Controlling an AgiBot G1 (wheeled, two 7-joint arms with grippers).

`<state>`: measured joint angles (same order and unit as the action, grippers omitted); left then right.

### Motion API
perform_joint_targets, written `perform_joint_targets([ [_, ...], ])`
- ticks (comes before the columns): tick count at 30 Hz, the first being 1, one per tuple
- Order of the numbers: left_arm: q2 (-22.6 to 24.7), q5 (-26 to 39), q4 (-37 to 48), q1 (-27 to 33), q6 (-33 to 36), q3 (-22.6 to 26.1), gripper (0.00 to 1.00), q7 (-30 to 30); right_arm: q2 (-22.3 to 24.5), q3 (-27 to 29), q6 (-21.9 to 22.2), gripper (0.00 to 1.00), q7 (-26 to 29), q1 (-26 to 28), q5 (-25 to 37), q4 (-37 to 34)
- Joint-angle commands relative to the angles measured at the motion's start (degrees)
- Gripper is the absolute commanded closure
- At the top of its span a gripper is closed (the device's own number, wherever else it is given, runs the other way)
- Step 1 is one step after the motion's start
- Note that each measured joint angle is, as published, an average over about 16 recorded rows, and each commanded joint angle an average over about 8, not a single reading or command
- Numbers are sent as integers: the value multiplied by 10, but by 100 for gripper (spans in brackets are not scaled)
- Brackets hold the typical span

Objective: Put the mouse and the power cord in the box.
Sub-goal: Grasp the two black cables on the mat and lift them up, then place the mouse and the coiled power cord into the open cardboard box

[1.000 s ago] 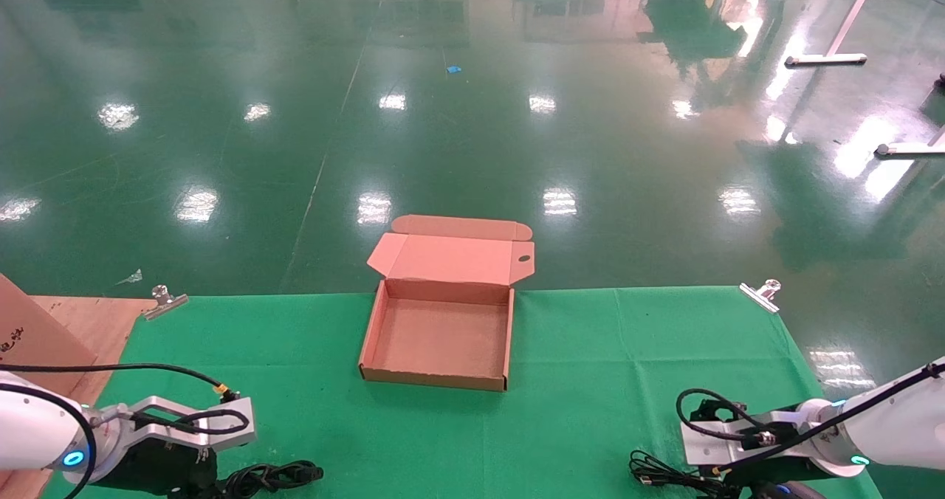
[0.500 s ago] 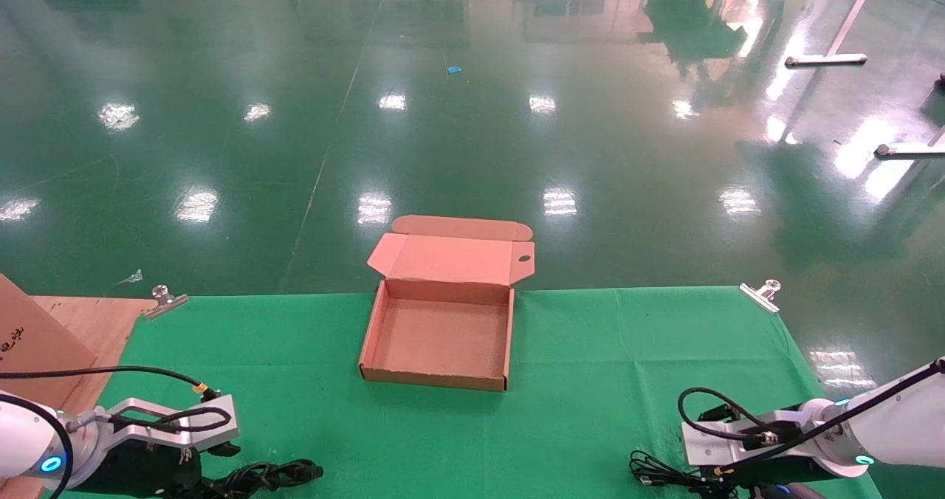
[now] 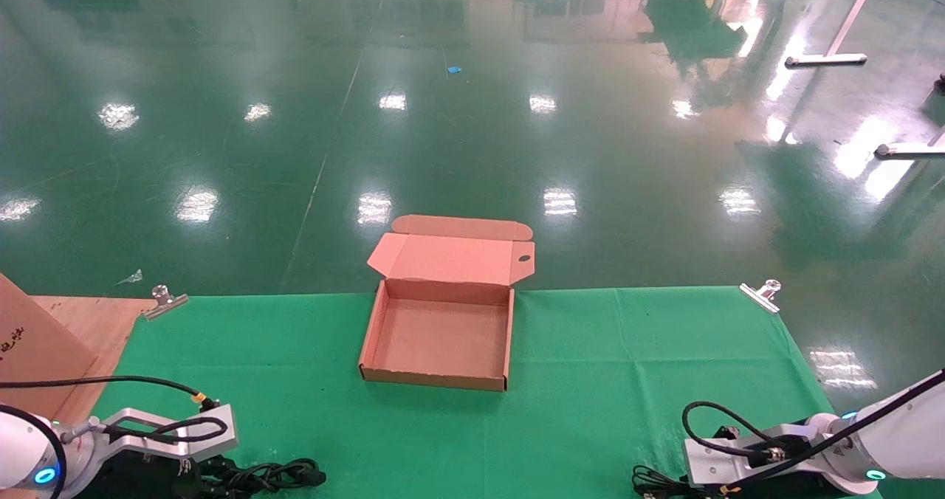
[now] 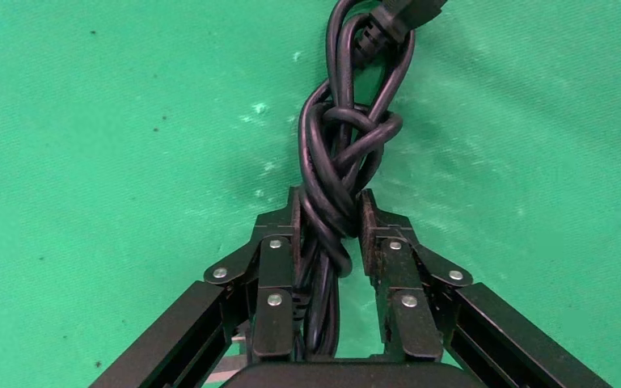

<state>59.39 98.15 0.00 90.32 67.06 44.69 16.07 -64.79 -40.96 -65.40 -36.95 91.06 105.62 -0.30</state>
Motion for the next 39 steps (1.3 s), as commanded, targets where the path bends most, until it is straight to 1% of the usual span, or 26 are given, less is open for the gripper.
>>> perform_joint_targets([
  [1,0,-1,0,-1,2,-1,100,1,1,0,0,100,1,-1,0,0],
  [7,-8,1,-6,17,29,0,100,7,4,3,-9,100,1,5,-4,2],
  [12,-12,7,-15,48,59,5,100,12,12,9,-54,100,-1,27,-13,5],
  [18,-5,21,-37,105,99,14,100,13,27,19,-119,100,-4,83,-27,16],
  [22,8,22,-55,142,120,15,100,11,28,24,-150,100,1,126,-34,26],
  [25,22,16,-66,163,128,11,100,9,20,26,-164,100,10,154,-38,32],
  [28,41,10,-74,178,127,7,100,7,4,28,-166,100,23,175,-41,36],
  [32,74,5,-78,190,108,3,100,7,-29,32,-154,100,43,190,-46,36],
  [36,106,-1,-71,195,72,-2,100,12,-71,33,-125,100,61,198,-48,35],
  [39,124,-4,-62,196,28,-5,100,19,-101,32,-95,100,71,201,-47,37],
])
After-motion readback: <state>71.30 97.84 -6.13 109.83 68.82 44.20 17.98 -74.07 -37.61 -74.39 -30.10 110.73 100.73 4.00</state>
